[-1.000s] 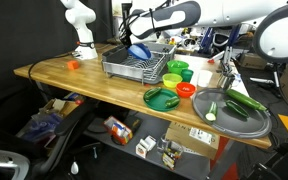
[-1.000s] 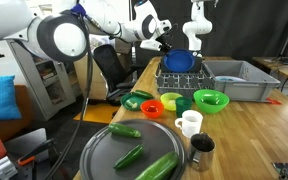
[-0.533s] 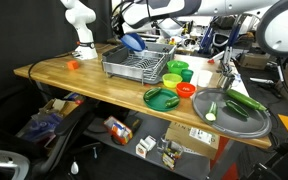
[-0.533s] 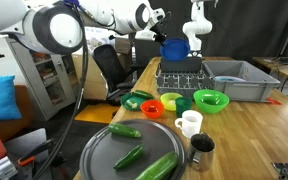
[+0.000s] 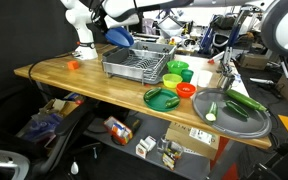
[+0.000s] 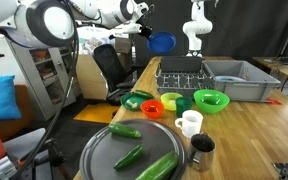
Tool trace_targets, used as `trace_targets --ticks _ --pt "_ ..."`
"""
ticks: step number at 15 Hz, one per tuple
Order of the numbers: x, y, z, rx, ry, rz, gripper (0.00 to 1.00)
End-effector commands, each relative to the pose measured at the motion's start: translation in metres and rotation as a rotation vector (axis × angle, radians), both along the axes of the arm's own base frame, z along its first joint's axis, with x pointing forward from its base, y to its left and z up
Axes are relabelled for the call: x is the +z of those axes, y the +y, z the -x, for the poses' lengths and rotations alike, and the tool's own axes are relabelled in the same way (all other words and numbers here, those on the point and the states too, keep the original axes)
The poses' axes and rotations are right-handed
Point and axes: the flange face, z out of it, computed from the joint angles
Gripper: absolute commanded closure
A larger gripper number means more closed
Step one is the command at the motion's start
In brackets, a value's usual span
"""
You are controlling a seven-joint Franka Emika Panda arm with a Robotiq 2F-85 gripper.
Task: Pick up the blue plate from the dish rack and put it on the table.
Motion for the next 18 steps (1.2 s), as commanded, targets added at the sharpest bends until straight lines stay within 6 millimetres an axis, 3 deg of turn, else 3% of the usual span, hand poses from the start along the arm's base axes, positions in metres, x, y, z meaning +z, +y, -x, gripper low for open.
trace_targets --ticks 1,4,8,12,18 --pt "-0.005 0.025 0.014 0.082 0.049 0.059 0.99" --pt "-0.018 0.056 0.033 0.155 0.085 0.093 0.99" --pt "-0.055 0.077 0.051 0.158 0.193 0.160 0.99" --pt "-0.095 0.081 0.059 0.146 0.273 0.186 0.99" --pt "-0.154 0.066 0.064 0.070 0.421 0.199 0.99"
